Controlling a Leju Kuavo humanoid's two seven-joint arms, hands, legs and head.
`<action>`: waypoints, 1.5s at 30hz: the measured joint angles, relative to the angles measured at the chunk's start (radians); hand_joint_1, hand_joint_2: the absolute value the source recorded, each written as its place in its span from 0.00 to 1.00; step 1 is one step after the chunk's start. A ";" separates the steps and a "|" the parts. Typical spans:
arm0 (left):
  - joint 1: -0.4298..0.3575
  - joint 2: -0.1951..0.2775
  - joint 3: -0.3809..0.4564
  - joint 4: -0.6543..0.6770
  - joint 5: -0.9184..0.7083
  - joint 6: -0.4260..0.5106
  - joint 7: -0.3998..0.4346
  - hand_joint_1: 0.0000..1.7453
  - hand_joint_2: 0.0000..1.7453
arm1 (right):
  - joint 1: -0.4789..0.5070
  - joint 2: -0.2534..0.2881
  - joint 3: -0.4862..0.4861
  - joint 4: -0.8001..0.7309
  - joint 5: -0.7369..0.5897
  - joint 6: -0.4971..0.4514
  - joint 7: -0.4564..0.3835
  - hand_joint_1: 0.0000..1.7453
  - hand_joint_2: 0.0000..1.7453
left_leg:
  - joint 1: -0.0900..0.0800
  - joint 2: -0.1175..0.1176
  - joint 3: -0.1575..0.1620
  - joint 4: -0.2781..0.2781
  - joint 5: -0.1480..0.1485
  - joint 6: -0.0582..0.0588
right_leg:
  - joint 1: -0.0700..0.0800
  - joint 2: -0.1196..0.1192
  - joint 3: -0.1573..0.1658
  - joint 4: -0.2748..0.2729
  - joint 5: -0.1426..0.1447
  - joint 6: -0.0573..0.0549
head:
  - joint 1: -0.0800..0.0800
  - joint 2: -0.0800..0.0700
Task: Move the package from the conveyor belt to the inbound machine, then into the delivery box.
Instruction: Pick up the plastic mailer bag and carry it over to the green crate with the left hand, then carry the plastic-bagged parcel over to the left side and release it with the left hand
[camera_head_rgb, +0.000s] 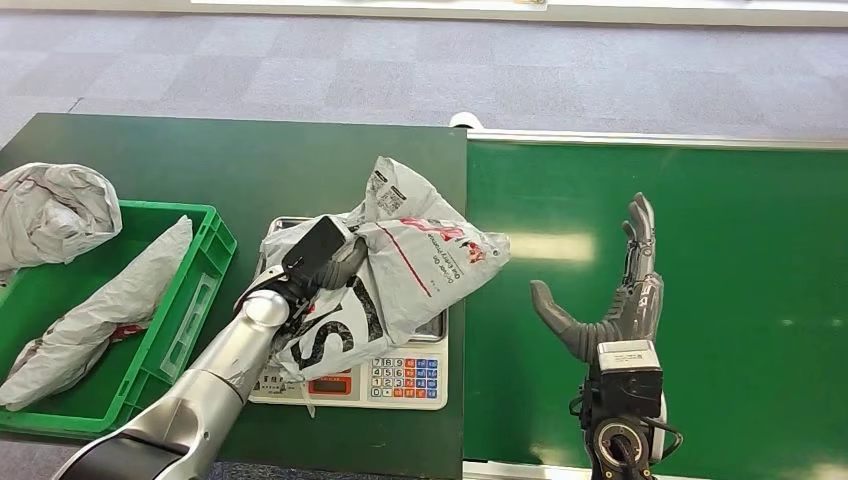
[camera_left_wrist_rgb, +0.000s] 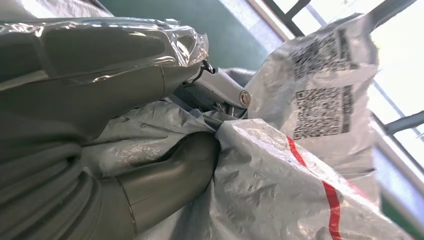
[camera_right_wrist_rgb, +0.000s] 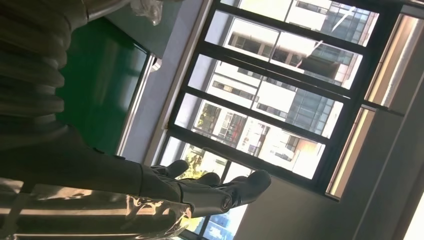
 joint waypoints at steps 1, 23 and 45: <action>0.011 0.004 0.004 -0.037 0.019 0.002 0.001 1.00 1.00 | 0.000 0.000 0.003 0.005 -0.002 0.010 0.001 0.00 1.00 | 0.000 0.000 -0.001 0.000 0.000 0.000 | 0.000 0.000 0.000 0.000 0.000 0.000 | 0.000 0.000; 0.211 0.113 0.005 -0.915 -0.108 0.384 0.020 1.00 1.00 | 0.048 0.031 0.103 0.195 0.010 0.059 0.095 0.00 1.00 | 0.000 -0.001 -0.005 0.000 0.000 0.000 | 0.000 -0.001 -0.005 0.000 0.000 0.000 | 0.000 0.000; 0.216 0.311 0.236 -0.764 -0.300 0.463 0.136 0.96 1.00 | 0.060 0.074 0.089 0.339 -0.110 0.139 0.058 0.00 1.00 | 0.001 0.000 -0.007 0.000 0.001 -0.001 | 0.001 0.000 -0.007 0.000 0.000 0.000 | 0.000 0.000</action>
